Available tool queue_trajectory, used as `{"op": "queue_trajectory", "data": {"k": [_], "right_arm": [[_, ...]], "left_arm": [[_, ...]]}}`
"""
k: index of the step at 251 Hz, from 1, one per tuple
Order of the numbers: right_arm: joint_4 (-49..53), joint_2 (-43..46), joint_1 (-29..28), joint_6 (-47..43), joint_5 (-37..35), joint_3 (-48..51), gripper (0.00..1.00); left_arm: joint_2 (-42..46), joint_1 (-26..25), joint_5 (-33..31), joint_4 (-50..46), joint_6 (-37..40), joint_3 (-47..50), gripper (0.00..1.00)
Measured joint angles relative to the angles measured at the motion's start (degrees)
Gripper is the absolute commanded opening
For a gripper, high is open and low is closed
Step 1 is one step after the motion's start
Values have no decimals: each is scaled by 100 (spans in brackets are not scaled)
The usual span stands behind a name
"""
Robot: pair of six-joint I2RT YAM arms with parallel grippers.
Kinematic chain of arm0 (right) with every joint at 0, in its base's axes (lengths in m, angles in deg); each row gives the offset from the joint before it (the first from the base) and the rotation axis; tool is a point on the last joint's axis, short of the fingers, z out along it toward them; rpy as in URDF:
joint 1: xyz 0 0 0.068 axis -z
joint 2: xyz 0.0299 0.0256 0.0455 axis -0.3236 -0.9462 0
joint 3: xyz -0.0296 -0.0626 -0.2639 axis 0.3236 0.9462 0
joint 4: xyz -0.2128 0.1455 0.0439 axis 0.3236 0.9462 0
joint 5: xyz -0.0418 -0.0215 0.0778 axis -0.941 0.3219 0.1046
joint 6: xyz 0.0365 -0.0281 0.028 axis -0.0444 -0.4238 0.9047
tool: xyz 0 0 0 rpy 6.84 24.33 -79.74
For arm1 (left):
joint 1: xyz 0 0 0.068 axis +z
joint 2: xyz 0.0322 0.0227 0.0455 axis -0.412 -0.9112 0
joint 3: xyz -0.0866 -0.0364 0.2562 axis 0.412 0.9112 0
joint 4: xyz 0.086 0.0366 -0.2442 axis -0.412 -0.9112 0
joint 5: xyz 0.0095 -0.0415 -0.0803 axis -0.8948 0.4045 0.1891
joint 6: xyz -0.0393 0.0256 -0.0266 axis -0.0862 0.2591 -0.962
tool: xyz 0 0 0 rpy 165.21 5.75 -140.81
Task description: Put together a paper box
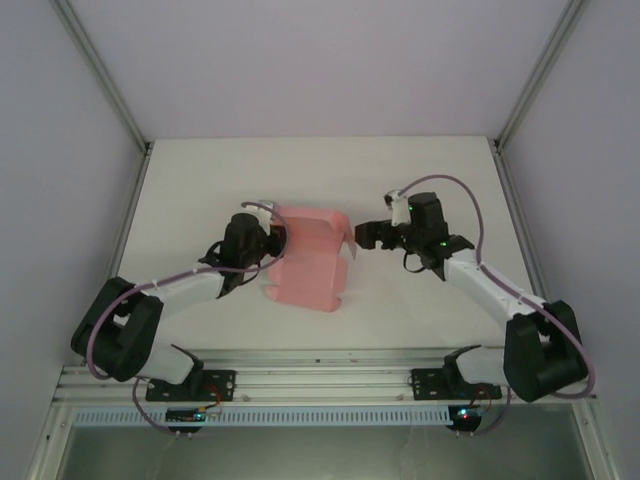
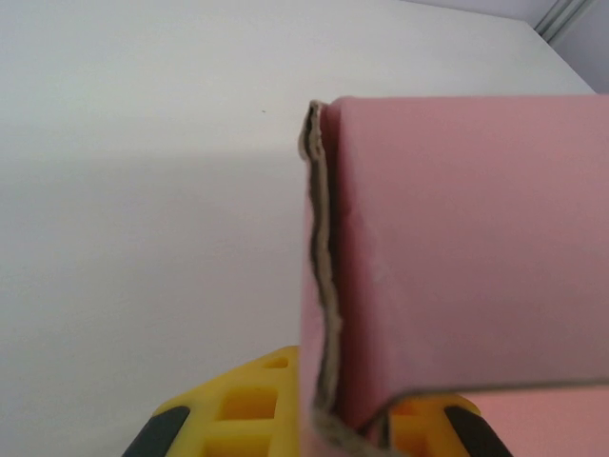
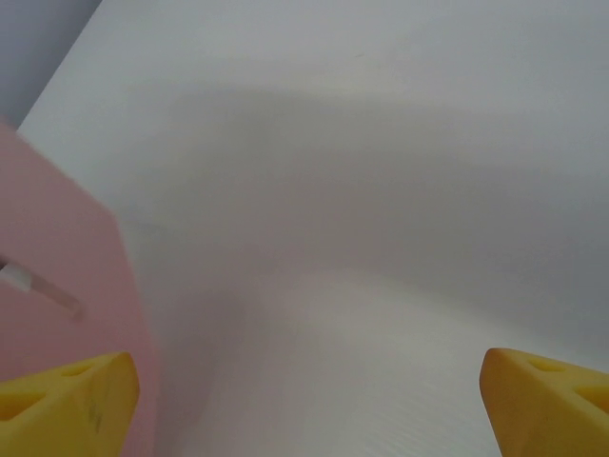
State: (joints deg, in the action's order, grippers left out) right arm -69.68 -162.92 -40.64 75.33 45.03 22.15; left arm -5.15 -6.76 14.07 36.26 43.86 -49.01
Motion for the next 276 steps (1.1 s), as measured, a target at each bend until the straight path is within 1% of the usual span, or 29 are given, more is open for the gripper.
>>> {"op": "queue_trajectory", "data": {"k": [48, 70, 94, 117, 140, 161, 191, 202, 209, 249, 276], "right_arm": [[-286, -343, -525, -63, 131, -90, 94], [-422, -522, -691, -61, -90, -142, 94], [-551, -664, -883, -35, -481, -177, 93], [-549, -669, -922, 33, -800, -177, 92], [-374, -540, -852, 9, -955, -175, 91], [-42, -251, -748, -129, -960, -175, 84], [378, 219, -557, -494, -682, -175, 81], [463, 319, -494, -605, -494, -175, 74], [507, 350, -472, -691, -367, -177, 71], [662, 236, -503, -1106, 260, -249, 71], [634, -48, -616, -1250, 492, -474, 71]], "left_arm": [[0, 17, -2, -4, 2, 0, 0], [-2, 76, -68, -70, 28, 0, 0], [-7, 133, -190, -175, 48, 0, 0], [-7, 131, -243, -262, 50, 0, 0], [-4, 92, -302, -306, 50, 0, 0], [7, 44, -356, -354, 66, -2, 0], [7, 22, -385, -404, 90, -2, 0], [7, 22, -382, -404, 90, -2, 0], [7, 22, -378, -404, 92, -2, 0], [7, 22, -332, -404, 92, -7, 0], [7, 22, -315, -407, 92, -9, 0]]}}
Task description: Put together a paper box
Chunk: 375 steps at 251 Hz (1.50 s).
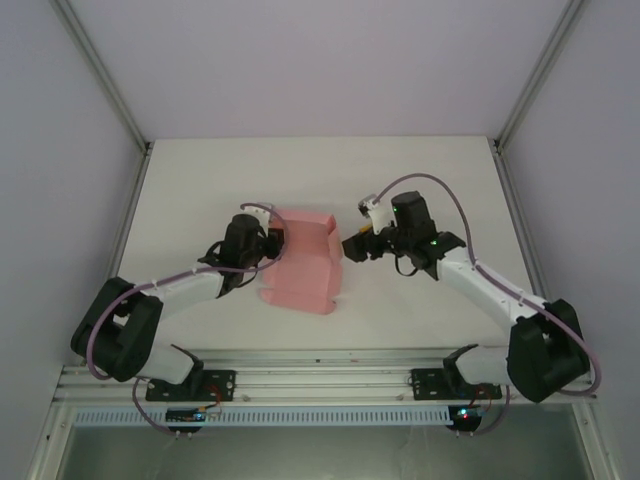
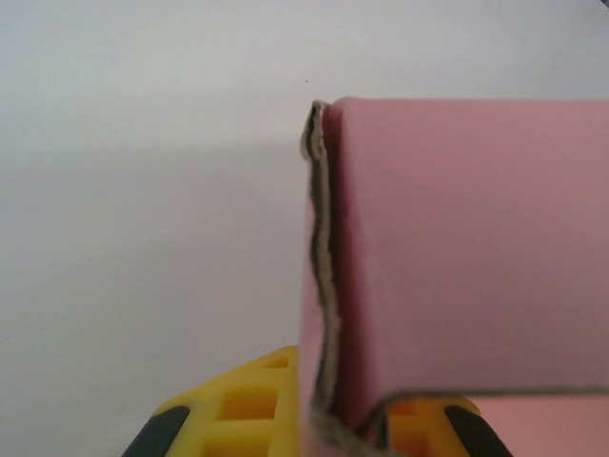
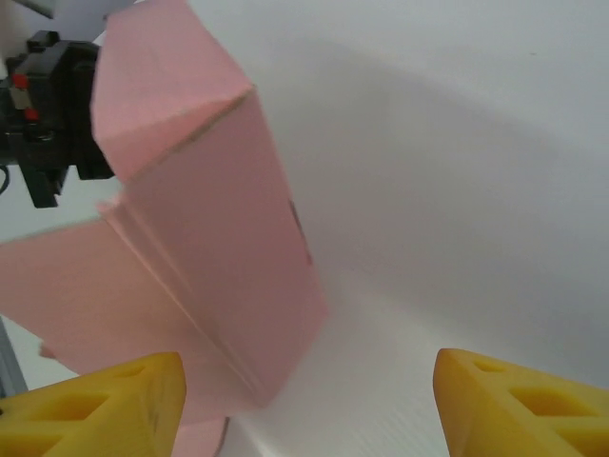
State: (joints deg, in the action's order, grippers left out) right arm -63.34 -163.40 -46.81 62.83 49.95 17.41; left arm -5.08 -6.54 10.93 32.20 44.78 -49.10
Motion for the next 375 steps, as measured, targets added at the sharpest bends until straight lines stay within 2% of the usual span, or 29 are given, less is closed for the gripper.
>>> {"op": "queue_trajectory", "data": {"k": [47, 82, 102, 122, 138, 168, 189, 233, 279, 305, 326, 344, 360, 375], "right_arm": [[-20, -664, -389, -125, 31, -570, 69], [-35, -984, -723, -118, -651, -857, 67], [-90, -1104, -922, -7, -1408, -938, 55], [-186, -1204, -1108, 138, -2192, -977, 34], [-297, -1300, -1255, 236, -2861, -1012, 23], [-348, -1639, -1493, 448, -4341, -1222, 8], [-199, -1950, -1611, 776, -5180, -1545, 1], [520, -2474, -1799, 1539, -6349, -2380, 0], [1405, -2837, -1801, 2444, -6658, -2953, 0], [798, -2616, -1759, 2221, -6306, -2444, 8], [-129, -2151, -1606, 1825, -5545, -1506, 16], [-916, -1812, -1399, 1565, -4878, -824, 41], [-1451, -1593, -1165, 1379, -4253, -442, 76], [-1797, -1443, -964, 1287, -3657, -240, 92]], "left_arm": [[0, 0, -2, -4, -9, -2, 0], [11, 0, -4, -52, -9, -9, 0], [42, 0, -17, -122, -9, -9, 0], [87, 0, -55, -168, -31, -11, 0], [116, -15, -133, -243, -59, -35, 0], [116, -131, -400, -455, -208, -197, 0], [114, -321, -800, -761, -446, -420, 0], [-7, -581, -1692, -1582, -1375, -1027, 0], [-201, -715, -1947, -2378, -2028, -1537, 0], [-208, -684, -1803, -2197, -1880, -1401, 0], [-205, -627, -1408, -1849, -1558, -1099, 0], [-208, -570, -1086, -1744, -1325, -984, 0], [-229, -466, -927, -1735, -1174, -992, 0], [-286, -356, -826, -1738, -1088, -1075, 0]]}}
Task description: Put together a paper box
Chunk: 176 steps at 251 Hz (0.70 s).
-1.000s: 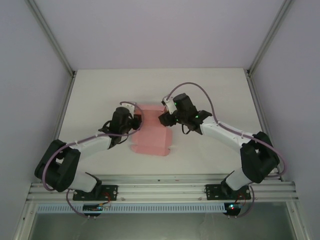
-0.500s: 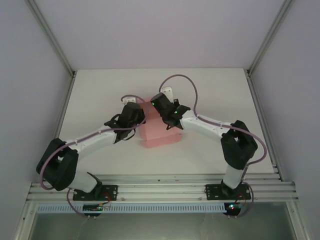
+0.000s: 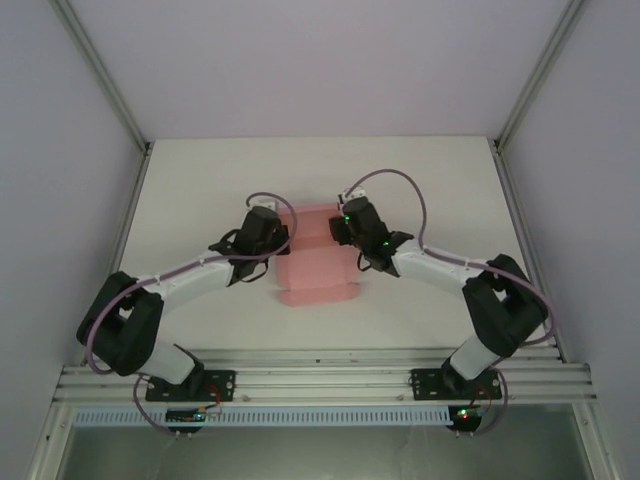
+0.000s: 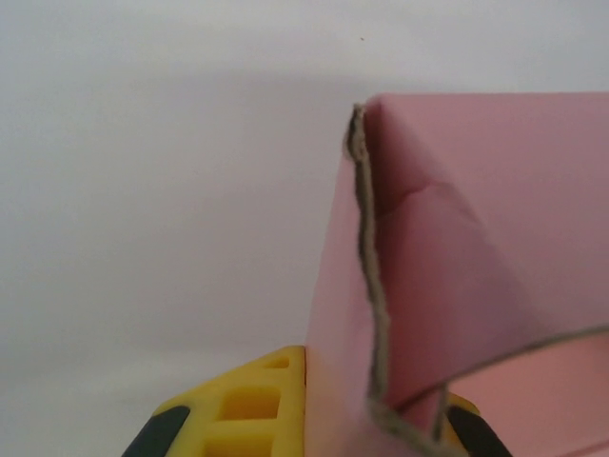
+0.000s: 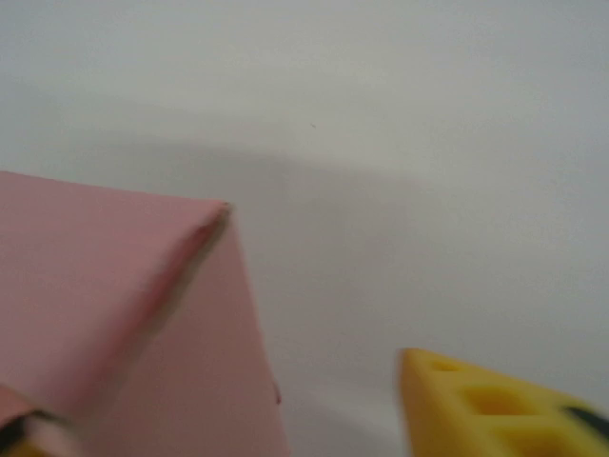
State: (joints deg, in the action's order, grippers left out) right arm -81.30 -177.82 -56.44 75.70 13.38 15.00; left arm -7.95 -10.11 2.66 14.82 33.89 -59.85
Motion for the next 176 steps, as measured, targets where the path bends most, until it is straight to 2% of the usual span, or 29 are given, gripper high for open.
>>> {"op": "queue_trajectory", "data": {"k": [5, 40, 67, 110, 131, 166, 176], "right_arm": [[-87, 46, 59, -20, 205, 50, 98], [-313, 422, 205, -59, 1397, 203, 99], [-111, 894, 195, -50, 1766, 232, 99], [872, 1773, 286, 166, 1360, 256, 99], [1537, 2063, 457, 400, 1021, 280, 99], [2527, 2422, 933, 769, 518, 590, 98], [2754, 2546, 1069, 841, 442, 748, 99]], "left_arm": [[-33, 28, 44, -11, 28, -52, 0], [-256, 160, 227, -267, 431, -702, 0], [-433, 262, 398, -802, 990, -1397, 0], [-872, 601, 713, -1899, 2411, -2459, 0], [-1187, 695, 979, -2599, 3381, -2938, 0], [-1759, 579, 1399, -3989, 4962, -3786, 0], [-2002, 501, 1453, -4500, 5364, -4197, 5]]}}
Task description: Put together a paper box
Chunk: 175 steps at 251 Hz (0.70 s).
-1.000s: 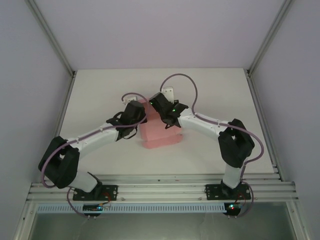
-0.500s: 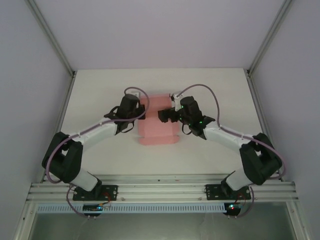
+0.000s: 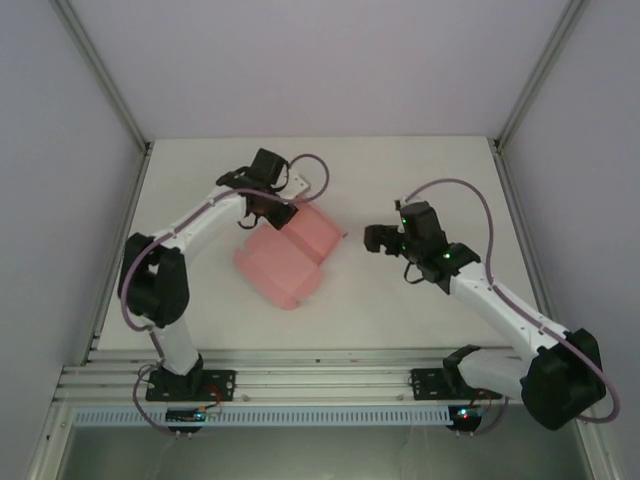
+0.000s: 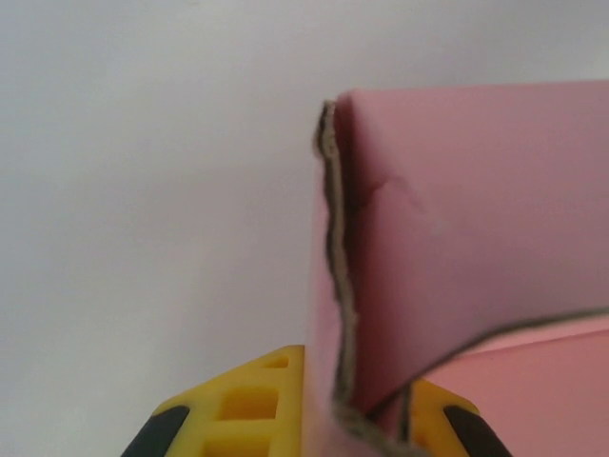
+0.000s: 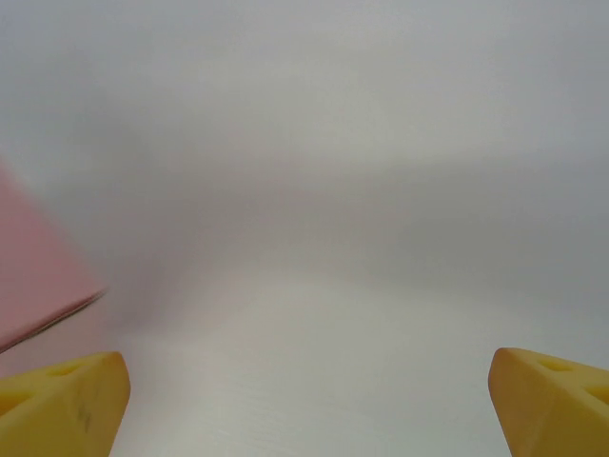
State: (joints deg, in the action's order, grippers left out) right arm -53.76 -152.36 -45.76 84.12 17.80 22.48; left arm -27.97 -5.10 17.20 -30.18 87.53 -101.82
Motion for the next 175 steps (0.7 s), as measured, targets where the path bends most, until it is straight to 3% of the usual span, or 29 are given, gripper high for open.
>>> {"op": "queue_trajectory", "data": {"k": [35, 92, 153, 175], "right_arm": [[564, 542, 431, 155, -15, 507, 99], [758, 1340, 920, 289, 68, 935, 99], [800, 1412, 1139, 310, 308, 1036, 99], [809, 1384, 1165, 313, 365, 1043, 99]], "left_arm": [[-975, -461, -85, -1449, 1198, -1652, 6], [-2612, -1294, -1351, -2850, 2162, -3727, 1], [-3143, -1484, -2190, -2949, 2509, -3768, 14], [-3143, -1508, -2369, -2911, 2522, -3626, 30]]}}
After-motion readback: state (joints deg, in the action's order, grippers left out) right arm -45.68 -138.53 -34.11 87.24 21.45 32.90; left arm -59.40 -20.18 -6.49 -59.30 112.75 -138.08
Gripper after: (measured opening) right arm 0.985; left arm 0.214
